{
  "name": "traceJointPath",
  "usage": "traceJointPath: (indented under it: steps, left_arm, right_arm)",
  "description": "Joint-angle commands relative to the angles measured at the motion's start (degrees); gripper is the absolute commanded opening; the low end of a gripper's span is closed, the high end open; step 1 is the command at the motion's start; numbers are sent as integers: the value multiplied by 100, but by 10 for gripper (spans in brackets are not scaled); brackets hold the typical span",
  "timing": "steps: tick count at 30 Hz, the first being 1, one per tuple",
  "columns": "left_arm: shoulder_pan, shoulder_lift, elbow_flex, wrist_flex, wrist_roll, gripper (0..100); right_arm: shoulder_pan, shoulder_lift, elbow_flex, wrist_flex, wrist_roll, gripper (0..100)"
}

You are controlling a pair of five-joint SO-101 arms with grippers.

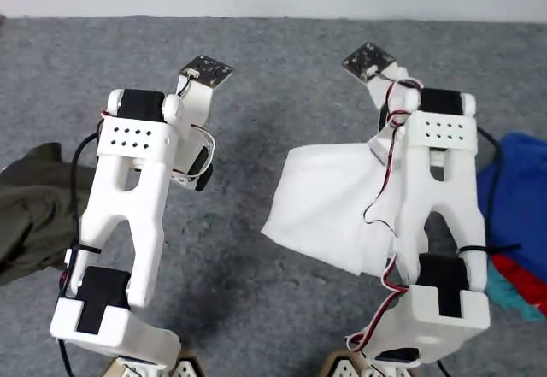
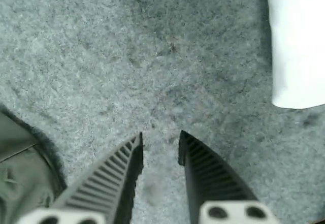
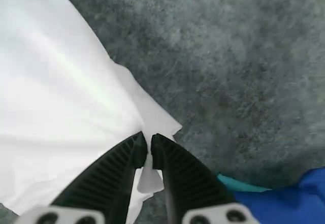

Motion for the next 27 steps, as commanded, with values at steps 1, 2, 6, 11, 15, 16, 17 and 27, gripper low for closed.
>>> traceJointPath:
  steps: [1, 2, 6, 11, 15, 16, 17, 27]
  left_arm:
    - [-35, -316, -22, 158, -26, 115]
    - [-35, -316, -22, 158, -26, 115]
    - [-44, -316, -22, 158, -26, 115]
    - [-44, -316, -22, 158, -26, 115]
    - [-44, -316, -22, 158, -26, 115]
    - [-44, -316, -22, 158, -26, 115]
    - [-44, -316, -22, 158, -26, 115]
    - [-44, -316, -22, 158, -26, 115]
  right_arm:
    - [31, -330, -686, 268, -9, 8]
    - [48, -321, -765, 268, -9, 8]
    - [251, -119, -826, -13, 149, 8]
    - [646, 875, -862, -321, 484, 8]
    - [602, 1262, -862, -303, 457, 10]
    - [567, 1253, -862, -303, 448, 20]
    - [541, 1218, -862, -312, 404, 50]
    - [462, 505, -1591, 523, -536, 405]
